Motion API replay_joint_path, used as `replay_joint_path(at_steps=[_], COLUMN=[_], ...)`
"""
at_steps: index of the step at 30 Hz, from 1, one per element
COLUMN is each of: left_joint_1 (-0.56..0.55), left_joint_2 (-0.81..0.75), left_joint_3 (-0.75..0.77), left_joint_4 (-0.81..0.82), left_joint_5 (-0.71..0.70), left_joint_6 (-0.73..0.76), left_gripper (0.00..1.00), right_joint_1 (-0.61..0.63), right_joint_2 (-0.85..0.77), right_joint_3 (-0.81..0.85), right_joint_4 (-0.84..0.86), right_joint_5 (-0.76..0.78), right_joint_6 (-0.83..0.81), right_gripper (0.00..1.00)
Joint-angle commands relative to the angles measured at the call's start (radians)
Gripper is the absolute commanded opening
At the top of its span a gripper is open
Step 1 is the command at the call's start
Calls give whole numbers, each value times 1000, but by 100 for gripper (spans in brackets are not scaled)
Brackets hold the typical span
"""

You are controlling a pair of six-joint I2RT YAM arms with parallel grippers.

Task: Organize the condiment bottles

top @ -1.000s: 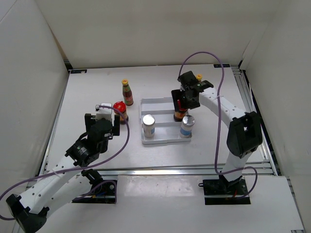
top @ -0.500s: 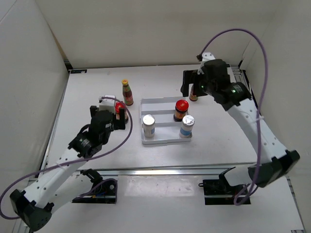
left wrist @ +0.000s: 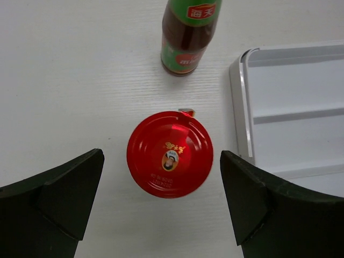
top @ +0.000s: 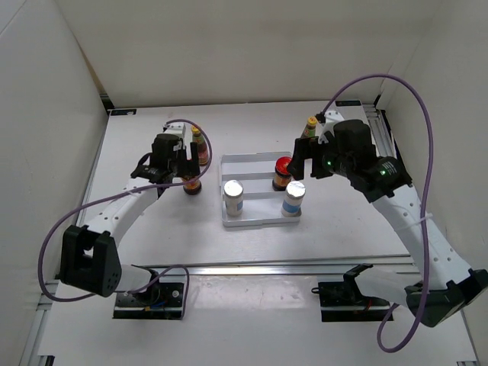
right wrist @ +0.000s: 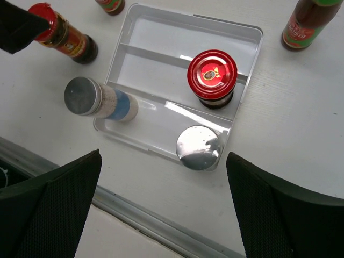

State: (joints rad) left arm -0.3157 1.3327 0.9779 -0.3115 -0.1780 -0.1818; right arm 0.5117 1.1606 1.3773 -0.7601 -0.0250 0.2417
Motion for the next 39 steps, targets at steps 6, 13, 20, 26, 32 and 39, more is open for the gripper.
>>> replay_joint_path(at_steps=[6, 13, 20, 26, 32, 39], left_joint_1=[52, 52, 41, 17, -37, -86], left_joint_2=[59, 128, 166, 146, 117, 108], left_joint_3=[59, 77, 96, 166, 284, 392], left_joint_4=[49, 60, 42, 22, -20, -40], left_joint_5=[126, 172, 163, 152, 117, 83], left_joint_6=[-25, -35, -35, -16, 2, 13], left_gripper=[100, 89, 73, 40, 18, 13], right_joint_1=[4, 4, 4, 4, 4, 4], right_joint_2=[-79, -88, -97, -98, -98, -98], right_joint_3=[-58, -58, -67, -77, -77, -77], right_joint_4=[-13, -33, -60, -70, -70, -79], right_joint_5=[-65, -66, -56, -47, -47, -47], right_joint_6=[18, 8, -1, -1, -1, -1], right_gripper=[100, 100, 100, 100, 100, 100])
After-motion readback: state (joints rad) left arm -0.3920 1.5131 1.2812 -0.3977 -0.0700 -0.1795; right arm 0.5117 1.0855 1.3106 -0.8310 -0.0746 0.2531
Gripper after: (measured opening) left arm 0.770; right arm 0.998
